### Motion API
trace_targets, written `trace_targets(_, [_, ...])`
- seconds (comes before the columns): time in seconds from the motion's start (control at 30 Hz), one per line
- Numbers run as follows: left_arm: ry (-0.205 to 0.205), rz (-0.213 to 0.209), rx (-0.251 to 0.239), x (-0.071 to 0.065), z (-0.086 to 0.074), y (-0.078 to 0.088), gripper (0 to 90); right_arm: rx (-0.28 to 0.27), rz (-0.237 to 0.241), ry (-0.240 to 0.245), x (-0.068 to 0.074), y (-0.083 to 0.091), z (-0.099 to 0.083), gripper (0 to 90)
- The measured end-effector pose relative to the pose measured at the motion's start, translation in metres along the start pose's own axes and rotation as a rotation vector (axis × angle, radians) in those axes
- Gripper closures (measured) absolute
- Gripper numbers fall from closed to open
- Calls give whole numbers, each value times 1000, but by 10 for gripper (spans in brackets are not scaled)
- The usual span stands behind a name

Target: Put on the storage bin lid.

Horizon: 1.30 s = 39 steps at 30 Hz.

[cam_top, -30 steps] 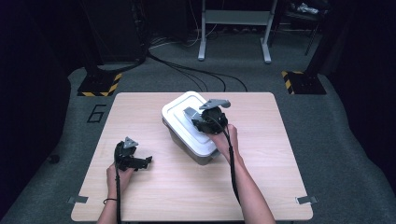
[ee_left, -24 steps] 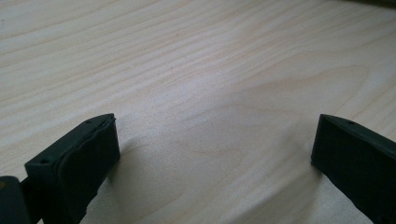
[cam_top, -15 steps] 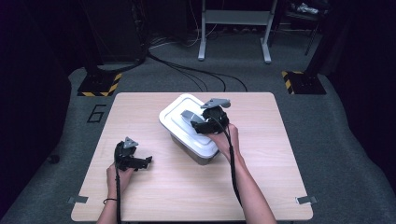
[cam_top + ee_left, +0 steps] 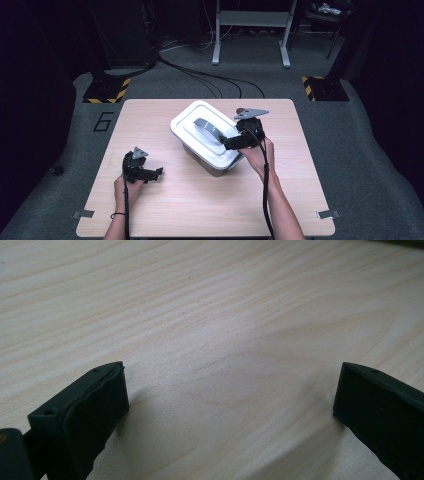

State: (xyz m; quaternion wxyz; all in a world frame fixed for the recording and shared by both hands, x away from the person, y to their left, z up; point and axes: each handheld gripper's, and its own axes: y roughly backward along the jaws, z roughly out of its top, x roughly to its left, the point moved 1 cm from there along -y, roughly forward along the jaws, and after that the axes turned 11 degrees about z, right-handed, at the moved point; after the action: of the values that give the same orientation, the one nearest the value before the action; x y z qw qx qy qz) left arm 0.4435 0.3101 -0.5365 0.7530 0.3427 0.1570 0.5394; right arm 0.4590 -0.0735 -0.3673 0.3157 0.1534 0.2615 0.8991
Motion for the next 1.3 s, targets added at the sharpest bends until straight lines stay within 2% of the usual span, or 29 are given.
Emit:
trace_targets(0.47, [0,1,-1,0,0,0,10,54,-48,-30,-3,25,-37,42])
trace_targets(0.8, [1,0,-1,0,0,0,10,95,-62,-71,-13,39,-81,29])
trace_targets(1.0, [2,1,-2,0,0,0,10,138,-79,-132,-21,38,-114,21])
trace_targets(1.1, [2,0,-1,0,0,0,10,157,-85,-140,-26,34,-133,19])
trace_targets(1.17, [2,0,-2,0,0,0,10,170,-104,-164,-27,30,-145,17])
trace_targets(1.3, [1,0,-1,0,0,0,10,184,-114,-198,-30,21,-171,15])
